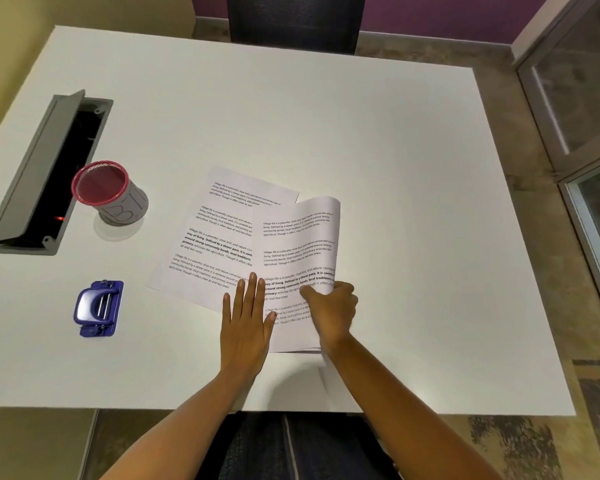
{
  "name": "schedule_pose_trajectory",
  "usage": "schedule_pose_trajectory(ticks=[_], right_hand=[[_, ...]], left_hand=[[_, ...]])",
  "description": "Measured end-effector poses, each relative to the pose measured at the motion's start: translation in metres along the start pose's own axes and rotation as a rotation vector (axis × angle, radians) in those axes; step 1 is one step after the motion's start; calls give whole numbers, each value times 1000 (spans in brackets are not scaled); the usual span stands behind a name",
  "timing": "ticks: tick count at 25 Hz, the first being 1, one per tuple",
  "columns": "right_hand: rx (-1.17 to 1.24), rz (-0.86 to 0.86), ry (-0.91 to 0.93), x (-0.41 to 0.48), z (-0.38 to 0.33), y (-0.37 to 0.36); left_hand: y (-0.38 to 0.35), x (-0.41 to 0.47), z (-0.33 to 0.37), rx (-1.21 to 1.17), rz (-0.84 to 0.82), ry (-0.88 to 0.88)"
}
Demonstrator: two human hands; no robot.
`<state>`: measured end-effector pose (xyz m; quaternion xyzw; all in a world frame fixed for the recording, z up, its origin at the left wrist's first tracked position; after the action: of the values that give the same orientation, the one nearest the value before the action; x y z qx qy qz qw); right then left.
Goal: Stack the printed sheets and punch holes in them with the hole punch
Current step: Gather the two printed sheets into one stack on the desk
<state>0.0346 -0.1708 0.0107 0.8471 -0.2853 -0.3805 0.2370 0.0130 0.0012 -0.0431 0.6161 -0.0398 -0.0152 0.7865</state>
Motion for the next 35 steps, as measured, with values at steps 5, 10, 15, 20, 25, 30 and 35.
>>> schedule_pose_trajectory(ticks=[5,10,15,20,25,30,35], right_hand=[[236,-32,-101,10,5,7],[144,5,-42,29,15,31],[31,118,86,41,10,60],[105,253,152,43,2,102],[286,280,74,41,-4,127],[406,46,25,29,-28,90],[277,-71,76,13,-46,13]], left_hand=[[2,-1,-1,-25,4,6],[6,-1,0,-75,13,22],[11,-2,1,-164,23,44],[23,1,6,-422,52,134],[66,27,-12,-623,264,300],[85,64,-78,-1233,335,884],[93,88,-125,-1141,207,1010]])
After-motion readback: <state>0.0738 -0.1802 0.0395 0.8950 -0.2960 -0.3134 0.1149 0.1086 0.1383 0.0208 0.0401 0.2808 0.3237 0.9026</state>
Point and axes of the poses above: each hand's wrist, its own x-axis towards the middle knuckle, its own y-axis out of the back of the hand, z = x × y, the point moved 4 cm from there along x, towards the middle knuckle, and after that the axes turned 9 degrees about z, right-handed, at the moved point
